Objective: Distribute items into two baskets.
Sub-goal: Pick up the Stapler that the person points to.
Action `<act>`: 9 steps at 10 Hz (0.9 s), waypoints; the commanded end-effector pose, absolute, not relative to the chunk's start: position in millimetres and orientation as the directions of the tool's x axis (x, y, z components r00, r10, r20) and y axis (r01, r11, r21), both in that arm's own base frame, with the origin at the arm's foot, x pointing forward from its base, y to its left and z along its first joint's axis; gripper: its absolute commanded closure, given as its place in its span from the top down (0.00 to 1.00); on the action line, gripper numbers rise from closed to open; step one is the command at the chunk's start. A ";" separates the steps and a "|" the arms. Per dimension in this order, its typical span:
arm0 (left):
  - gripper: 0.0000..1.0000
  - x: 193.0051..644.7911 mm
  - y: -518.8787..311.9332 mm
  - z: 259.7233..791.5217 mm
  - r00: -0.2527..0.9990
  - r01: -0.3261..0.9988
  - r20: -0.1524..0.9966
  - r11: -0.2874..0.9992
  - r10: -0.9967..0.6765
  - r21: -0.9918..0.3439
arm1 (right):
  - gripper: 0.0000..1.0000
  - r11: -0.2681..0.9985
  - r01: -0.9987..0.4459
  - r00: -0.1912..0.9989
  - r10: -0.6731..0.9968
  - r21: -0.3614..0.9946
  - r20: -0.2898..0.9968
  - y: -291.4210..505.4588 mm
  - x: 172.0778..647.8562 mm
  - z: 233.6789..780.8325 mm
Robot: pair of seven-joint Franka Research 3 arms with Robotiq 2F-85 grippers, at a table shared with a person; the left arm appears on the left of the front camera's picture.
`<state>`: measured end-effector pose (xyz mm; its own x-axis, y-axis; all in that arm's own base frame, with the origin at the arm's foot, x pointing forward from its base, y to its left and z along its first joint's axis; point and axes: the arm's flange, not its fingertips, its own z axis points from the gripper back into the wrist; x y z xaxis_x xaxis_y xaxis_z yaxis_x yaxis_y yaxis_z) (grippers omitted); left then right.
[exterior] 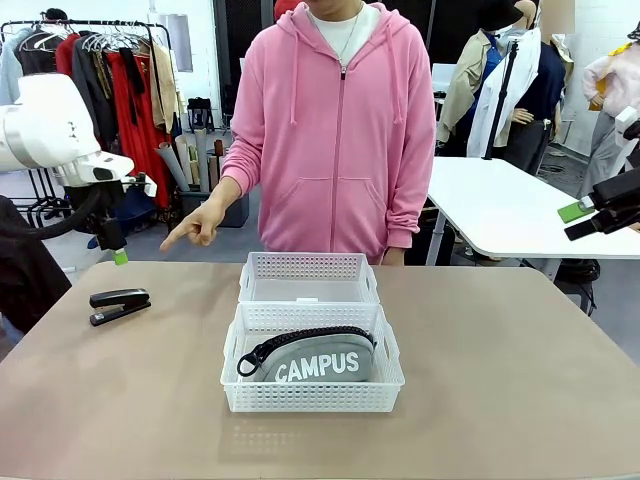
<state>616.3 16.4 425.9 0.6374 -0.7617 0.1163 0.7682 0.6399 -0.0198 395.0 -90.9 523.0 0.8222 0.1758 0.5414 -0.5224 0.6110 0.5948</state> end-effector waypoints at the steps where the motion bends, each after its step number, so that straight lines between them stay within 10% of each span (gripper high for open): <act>1: 1.00 623.5 21.9 415.7 0.621 0.783 0.084 0.621 -0.779 -0.023 | 1.00 0.606 -0.520 0.824 0.169 0.602 0.541 -89.8 394.3 524.3; 9: 1.00 626.8 19.7 349.8 0.609 0.791 0.004 0.607 -0.793 -0.082 | 1.00 0.606 -0.520 0.824 0.169 0.602 0.541 -89.8 394.3 524.3</act>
<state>623.9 17.8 350.3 0.6167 -0.7870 0.0182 0.7850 0.6131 -0.0890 395.0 -91.0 523.0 0.8222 0.1757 0.5414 -0.5223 0.6110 0.5949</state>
